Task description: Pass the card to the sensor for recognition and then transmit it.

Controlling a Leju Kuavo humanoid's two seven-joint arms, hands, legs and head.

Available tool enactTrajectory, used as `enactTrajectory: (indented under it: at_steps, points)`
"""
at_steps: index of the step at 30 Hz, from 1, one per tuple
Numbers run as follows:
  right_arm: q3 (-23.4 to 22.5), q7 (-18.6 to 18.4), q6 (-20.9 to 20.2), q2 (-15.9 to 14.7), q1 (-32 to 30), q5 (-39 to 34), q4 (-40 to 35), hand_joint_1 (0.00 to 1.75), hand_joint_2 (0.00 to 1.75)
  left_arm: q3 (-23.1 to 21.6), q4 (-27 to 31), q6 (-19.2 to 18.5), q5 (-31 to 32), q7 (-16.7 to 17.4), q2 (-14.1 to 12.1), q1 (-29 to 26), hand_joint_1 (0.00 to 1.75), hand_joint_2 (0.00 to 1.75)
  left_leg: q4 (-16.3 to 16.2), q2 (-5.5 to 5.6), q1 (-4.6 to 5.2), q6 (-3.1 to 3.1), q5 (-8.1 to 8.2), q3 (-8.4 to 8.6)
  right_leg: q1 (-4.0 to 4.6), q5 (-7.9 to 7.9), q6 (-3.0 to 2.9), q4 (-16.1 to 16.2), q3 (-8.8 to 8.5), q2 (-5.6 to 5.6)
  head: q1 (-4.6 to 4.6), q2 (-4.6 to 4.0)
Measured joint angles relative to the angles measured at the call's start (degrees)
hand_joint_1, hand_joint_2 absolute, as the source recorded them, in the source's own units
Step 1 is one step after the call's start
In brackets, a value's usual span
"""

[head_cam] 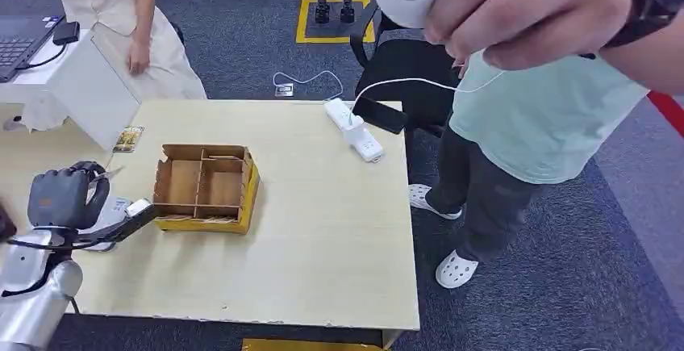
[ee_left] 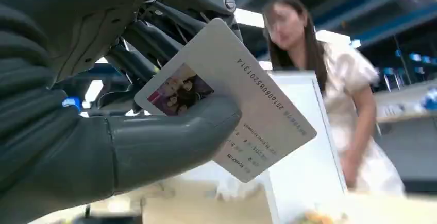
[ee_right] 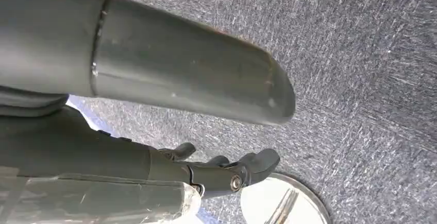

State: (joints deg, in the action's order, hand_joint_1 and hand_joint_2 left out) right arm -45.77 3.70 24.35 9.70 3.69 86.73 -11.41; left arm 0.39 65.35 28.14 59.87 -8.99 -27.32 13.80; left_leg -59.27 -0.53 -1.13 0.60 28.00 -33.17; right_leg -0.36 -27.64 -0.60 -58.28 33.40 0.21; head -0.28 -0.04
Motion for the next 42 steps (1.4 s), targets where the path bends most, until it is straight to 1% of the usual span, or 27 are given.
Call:
enactTrajectory:
  at_steps: [2,4,5,6,8,11,15,17,22,28,32,36,42]
  points:
    - [0.2,-0.2,0.0,0.1,0.0,0.1,0.0,0.0,0.0,0.2,-0.2,2.4,3.4,2.4,0.2,1.9,1.75,1.75,0.0,0.01,-0.01,0.01,-0.01,0.0,0.01,0.01,-0.01,0.0,-0.01,-0.02,0.02,0.0]
    - [0.5,-0.4,0.0,0.2,0.0,0.2,0.0,0.0,0.0,0.2,-1.5,5.7,10.3,6.9,0.3,4.6,1.75,1.75,0.0,0.05,-0.02,0.07,-0.05,0.0,0.01,0.03,-0.03,0.0,-0.02,-0.04,0.04,0.0]
    - [0.7,-0.5,0.0,0.3,0.1,0.4,0.0,0.0,0.0,0.2,-2.4,6.8,13.3,9.1,0.3,5.9,1.75,1.75,0.0,0.05,-0.02,0.07,-0.06,0.0,0.01,0.04,-0.04,0.0,-0.01,-0.04,0.02,0.0]
    - [0.9,-0.5,0.0,0.4,0.1,0.4,0.0,0.0,0.0,0.2,-3.3,7.4,15.6,10.5,0.3,7.4,1.75,1.75,0.0,0.05,-0.02,0.07,-0.06,0.0,0.01,0.04,-0.04,0.0,-0.01,-0.04,0.02,0.0]
    - [1.3,-0.5,0.0,0.5,0.1,0.6,0.0,0.0,0.0,0.2,-5.5,8.1,18.1,11.8,0.4,10.5,1.75,1.75,0.0,0.06,-0.01,0.06,-0.06,0.0,0.01,0.04,-0.04,0.0,-0.01,-0.05,0.02,0.0]
    - [1.6,-0.5,0.1,0.8,0.4,0.5,0.0,0.0,0.0,0.2,-8.4,8.1,19.4,11.8,0.7,14.7,1.75,1.75,0.0,0.05,-0.01,0.06,-0.06,0.0,0.01,0.05,-0.05,0.0,-0.01,-0.03,0.0,0.0]
    - [1.8,-0.5,-0.2,1.0,0.6,0.8,0.0,0.0,0.0,0.2,-11.6,8.1,18.7,11.1,1.7,19.1,1.75,1.75,0.0,0.05,-0.01,0.06,-0.06,0.0,0.01,0.05,-0.05,0.0,0.01,-0.03,0.0,0.0]
    - [2.1,-0.5,-0.2,1.0,0.8,0.9,0.0,0.0,0.0,0.1,-13.3,8.2,18.4,10.5,2.4,21.5,1.75,1.75,0.0,0.05,-0.01,0.06,-0.06,-0.01,0.0,0.05,-0.05,0.0,0.02,-0.03,0.0,0.0]
    - [2.6,-0.3,-0.1,1.3,1.2,0.8,0.0,0.0,0.0,-0.5,-17.4,9.3,18.8,10.7,4.5,25.8,1.75,1.75,0.0,0.02,0.0,0.06,-0.06,0.0,0.0,0.07,-0.04,0.0,0.03,0.0,0.0,0.0]
    - [3.0,-0.2,-0.2,1.3,1.3,0.7,0.0,0.0,0.0,-1.5,-21.0,9.3,18.2,9.9,7.0,28.3,1.75,1.75,0.0,0.03,0.0,0.06,-0.06,-0.01,0.0,0.07,-0.04,0.0,0.04,0.0,0.0,0.0]
    - [3.0,0.4,-0.1,1.4,1.3,0.5,0.0,0.0,0.0,-2.9,-21.9,10.0,18.8,9.5,8.1,29.1,1.75,1.75,0.0,0.0,0.0,0.06,-0.06,-0.01,0.0,0.07,-0.04,0.0,0.04,0.04,0.0,0.0]
    - [3.0,0.7,-0.1,1.4,1.3,0.2,0.0,0.0,0.0,-4.1,-22.4,10.3,19.4,9.5,8.4,29.3,1.75,1.75,0.0,0.0,0.0,0.06,-0.06,-0.01,0.0,0.07,-0.04,0.0,0.04,0.03,0.0,0.0]
    - [3.1,0.8,-0.2,1.4,1.3,-0.3,0.0,0.0,0.0,-4.7,-22.4,10.3,19.0,9.5,8.4,29.4,1.75,1.75,0.0,0.01,-0.01,0.06,-0.06,-0.01,0.0,0.07,-0.04,0.0,0.03,0.03,0.0,0.0]
